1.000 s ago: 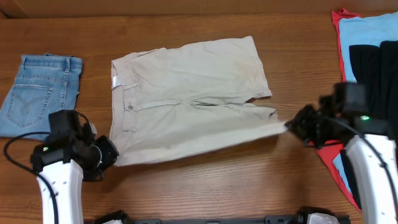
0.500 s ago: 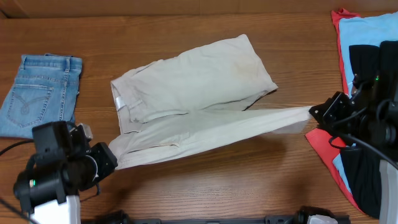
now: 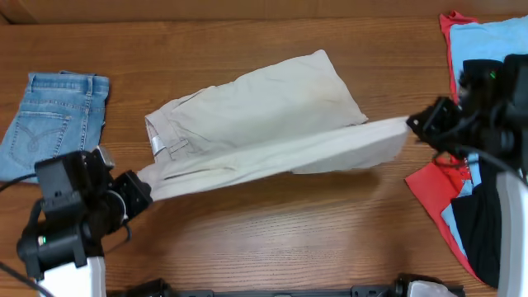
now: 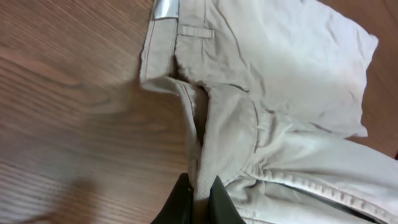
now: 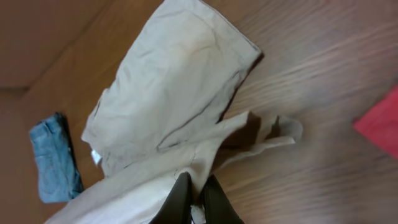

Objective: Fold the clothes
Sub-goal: 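Lift the leg hems and fold them up toward the waistband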

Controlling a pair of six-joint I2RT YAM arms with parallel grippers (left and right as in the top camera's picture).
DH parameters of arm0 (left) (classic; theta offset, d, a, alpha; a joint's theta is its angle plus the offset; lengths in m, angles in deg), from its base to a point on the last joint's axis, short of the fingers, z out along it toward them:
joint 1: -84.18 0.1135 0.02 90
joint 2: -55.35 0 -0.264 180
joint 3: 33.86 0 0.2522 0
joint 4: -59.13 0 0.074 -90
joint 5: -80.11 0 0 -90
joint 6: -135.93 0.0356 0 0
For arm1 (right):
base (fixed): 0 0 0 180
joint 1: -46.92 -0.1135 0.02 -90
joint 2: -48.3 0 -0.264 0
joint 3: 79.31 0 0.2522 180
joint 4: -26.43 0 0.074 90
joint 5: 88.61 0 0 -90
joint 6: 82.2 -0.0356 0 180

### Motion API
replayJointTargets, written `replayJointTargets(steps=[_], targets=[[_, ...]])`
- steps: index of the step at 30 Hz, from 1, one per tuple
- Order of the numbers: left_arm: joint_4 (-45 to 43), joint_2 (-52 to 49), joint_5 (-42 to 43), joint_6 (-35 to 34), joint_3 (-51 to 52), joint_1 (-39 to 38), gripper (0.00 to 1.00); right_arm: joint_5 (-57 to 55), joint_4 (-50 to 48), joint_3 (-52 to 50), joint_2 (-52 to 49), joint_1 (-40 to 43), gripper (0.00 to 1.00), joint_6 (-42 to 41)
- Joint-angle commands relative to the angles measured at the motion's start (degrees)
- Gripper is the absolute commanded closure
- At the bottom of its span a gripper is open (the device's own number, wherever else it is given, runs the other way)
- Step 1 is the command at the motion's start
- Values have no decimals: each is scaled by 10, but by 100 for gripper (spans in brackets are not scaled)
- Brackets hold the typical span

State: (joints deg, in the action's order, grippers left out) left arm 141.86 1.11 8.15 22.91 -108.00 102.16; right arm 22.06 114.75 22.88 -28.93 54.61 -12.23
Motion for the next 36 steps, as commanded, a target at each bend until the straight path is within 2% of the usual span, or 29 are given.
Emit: replayJointTargets(steps=[1, 10, 21, 30, 36], targets=[[-22, -37, -89, -28, -12, 7, 96, -88, -26, 61, -46, 0, 96, 39], [-109, -145, -76, -34, -12, 7, 96, -94, -111, 123, -167, -49, 96, 51], [-233, -260, -74, -50, -12, 7, 95, -155, -221, 123, -261, -122, 96, 50], [-340, -340, -31, -57, -12, 7, 83, -157, -284, 123, -317, -125, 96, 50], [-393, -383, -14, -58, -12, 1, 81, -155, -300, 123, -350, -126, 96, 50]])
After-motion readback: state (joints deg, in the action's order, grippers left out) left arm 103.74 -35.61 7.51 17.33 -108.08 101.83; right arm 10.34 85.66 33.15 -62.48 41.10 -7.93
